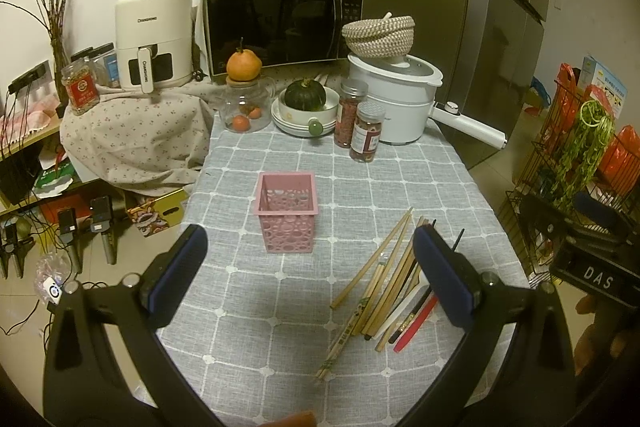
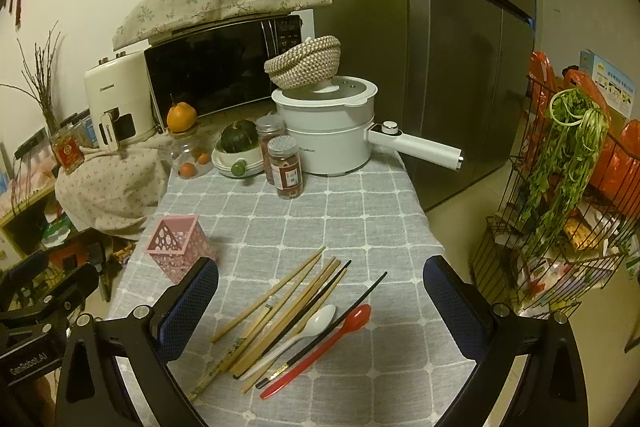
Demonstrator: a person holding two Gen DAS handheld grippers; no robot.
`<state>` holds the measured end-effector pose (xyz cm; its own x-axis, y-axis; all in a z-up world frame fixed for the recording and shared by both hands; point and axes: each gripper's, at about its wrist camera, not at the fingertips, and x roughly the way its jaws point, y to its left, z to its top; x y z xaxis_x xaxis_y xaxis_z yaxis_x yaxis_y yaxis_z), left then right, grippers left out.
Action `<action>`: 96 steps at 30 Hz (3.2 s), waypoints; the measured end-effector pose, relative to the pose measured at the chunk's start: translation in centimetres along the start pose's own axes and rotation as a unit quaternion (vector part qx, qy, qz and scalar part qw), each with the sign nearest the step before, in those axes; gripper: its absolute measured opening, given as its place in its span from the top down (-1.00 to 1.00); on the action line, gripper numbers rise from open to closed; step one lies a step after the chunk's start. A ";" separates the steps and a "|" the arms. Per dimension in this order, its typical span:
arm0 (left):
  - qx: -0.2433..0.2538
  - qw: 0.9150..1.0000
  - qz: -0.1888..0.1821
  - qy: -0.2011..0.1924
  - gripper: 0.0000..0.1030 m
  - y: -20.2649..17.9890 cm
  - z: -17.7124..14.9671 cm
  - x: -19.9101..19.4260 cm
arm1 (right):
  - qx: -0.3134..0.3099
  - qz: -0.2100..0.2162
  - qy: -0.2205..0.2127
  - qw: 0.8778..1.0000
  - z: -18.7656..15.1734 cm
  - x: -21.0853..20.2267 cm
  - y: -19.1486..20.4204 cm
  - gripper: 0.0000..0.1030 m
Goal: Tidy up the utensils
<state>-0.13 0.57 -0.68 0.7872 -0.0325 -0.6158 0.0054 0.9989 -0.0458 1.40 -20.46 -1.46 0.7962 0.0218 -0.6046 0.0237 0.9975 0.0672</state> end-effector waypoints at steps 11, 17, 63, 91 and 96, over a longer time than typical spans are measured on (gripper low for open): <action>0.000 1.000 0.001 0.000 -0.98 0.0 0.0 0.0 | 0.000 0.000 0.001 1.000 -0.1 0.0 0.1 -1.00; 0.000 1.000 0.000 -0.001 -0.98 0.0 0.0 0.0 | -0.001 0.000 0.002 1.000 -0.1 0.1 0.0 -1.00; 0.089 0.988 -0.038 0.120 -0.98 -3.9 0.7 6.1 | 0.077 0.050 0.151 0.984 -0.2 7.5 -5.2 -1.00; 0.131 0.925 -0.091 0.345 0.59 -12.5 -0.8 28.6 | 0.172 0.026 0.274 0.946 -3.1 16.3 -12.8 -0.95; 0.154 0.923 -0.088 0.343 0.61 -13.5 -1.1 29.4 | 0.187 0.023 0.267 0.945 -2.8 16.3 -13.4 -0.95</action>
<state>22.30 -13.87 -19.05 0.1834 -0.1025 -0.9777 0.3546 0.9345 -0.0315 12.35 -33.32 -14.45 0.3861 0.1957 -0.9015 0.2869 0.9033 0.3190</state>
